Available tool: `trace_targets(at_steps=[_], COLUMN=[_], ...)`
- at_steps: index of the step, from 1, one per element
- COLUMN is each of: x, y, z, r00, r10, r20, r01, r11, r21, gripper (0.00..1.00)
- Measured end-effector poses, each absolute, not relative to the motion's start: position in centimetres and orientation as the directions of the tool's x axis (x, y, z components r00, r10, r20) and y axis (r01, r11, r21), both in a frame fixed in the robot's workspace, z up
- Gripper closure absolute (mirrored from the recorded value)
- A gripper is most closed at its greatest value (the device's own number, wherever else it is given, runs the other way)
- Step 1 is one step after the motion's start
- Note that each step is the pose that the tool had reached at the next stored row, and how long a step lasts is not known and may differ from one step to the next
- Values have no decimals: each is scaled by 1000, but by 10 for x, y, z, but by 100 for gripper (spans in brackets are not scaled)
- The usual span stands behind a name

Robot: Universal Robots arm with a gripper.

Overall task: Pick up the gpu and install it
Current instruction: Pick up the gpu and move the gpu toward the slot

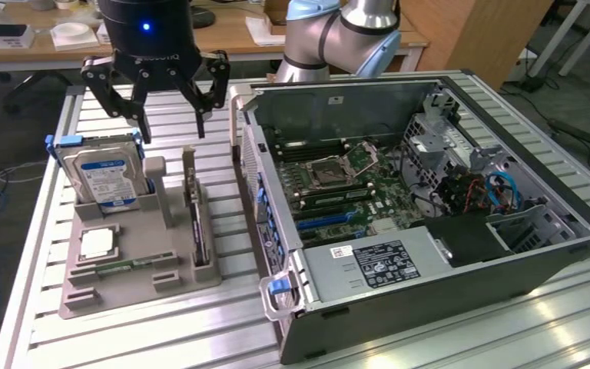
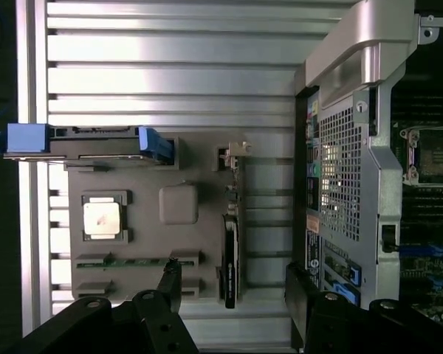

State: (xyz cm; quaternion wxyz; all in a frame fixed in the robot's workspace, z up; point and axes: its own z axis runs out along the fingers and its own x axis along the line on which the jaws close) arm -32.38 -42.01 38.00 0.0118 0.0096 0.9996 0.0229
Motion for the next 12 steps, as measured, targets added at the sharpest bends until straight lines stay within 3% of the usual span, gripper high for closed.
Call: trace_targets(at_steps=[12], x=[-324], y=[-420], z=[373], r00=[-1000], r10=[20], r20=[-23], r01=[19], r11=[999], r21=[46], gripper=[33])
